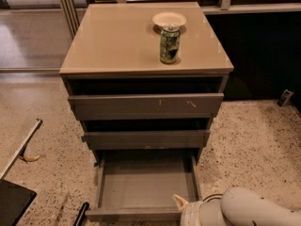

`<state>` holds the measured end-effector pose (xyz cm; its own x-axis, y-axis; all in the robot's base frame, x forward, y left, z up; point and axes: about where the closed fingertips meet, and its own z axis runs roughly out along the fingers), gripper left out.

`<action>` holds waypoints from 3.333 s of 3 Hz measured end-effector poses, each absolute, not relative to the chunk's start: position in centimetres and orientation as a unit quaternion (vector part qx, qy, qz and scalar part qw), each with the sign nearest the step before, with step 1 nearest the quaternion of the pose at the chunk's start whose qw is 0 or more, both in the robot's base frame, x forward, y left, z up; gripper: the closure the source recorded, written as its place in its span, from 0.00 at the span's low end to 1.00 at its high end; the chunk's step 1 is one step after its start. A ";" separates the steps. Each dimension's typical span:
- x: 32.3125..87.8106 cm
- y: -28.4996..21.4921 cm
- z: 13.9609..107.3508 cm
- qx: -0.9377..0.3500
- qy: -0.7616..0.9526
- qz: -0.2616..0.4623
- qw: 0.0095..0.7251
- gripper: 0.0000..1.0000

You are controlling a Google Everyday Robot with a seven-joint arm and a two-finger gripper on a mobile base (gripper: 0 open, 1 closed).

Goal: Close bottom drawer

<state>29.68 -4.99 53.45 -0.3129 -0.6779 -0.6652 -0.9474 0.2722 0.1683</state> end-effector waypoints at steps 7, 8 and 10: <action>40.0 -9.4 34.9 -0.496 0.778 0.264 0.281 0.42; 40.3 -9.7 32.5 -0.489 0.783 0.283 0.261 0.65; 40.9 -10.8 26.0 -0.466 0.794 0.331 0.208 1.00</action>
Offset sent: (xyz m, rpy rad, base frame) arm 0.0111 -0.0013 -0.0054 0.0055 -0.0299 -0.0754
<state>40.94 -10.85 25.98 -0.4790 -0.6017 -0.6392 -0.8775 0.3468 0.3311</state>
